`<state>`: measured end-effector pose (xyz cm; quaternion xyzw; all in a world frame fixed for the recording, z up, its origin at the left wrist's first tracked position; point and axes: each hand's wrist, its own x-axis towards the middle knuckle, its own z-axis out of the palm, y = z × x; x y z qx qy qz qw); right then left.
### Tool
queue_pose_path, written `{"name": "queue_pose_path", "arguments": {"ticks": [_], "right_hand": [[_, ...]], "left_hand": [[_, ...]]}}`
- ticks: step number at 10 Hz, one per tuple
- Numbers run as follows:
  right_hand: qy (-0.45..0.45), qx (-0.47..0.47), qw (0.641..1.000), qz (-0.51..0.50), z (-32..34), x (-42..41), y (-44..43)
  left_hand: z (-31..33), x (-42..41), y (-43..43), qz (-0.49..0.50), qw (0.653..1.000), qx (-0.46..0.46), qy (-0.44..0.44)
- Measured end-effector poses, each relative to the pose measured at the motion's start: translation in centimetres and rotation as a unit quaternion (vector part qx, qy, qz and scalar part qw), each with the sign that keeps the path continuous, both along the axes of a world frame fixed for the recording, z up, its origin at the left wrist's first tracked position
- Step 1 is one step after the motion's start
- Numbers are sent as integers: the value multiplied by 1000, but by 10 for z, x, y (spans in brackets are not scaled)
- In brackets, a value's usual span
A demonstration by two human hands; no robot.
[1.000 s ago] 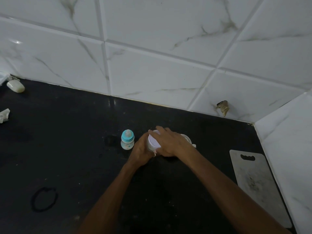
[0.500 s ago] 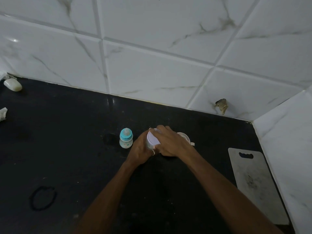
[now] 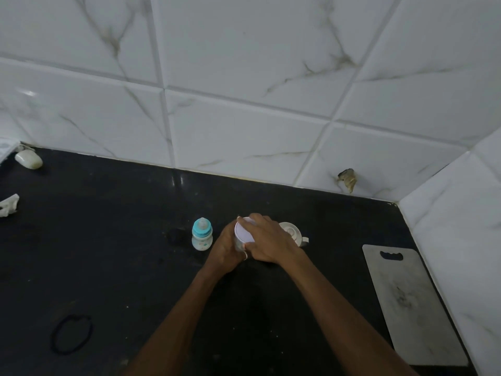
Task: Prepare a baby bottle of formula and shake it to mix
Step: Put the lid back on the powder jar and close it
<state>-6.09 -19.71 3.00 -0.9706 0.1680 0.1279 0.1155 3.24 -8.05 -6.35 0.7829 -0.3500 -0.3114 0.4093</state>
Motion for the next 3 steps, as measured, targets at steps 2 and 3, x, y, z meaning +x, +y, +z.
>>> {"name": "queue_pose_path", "arguments": {"ticks": [2, 3], "right_hand": [[-16, 63, 997, -43, 2, -9, 6], [-67, 42, 995, -60, 7, -11, 13]], "left_hand": [[15, -11, 12, 1, 998, -9, -61], [24, -16, 21, 27, 991, -23, -131]]}}
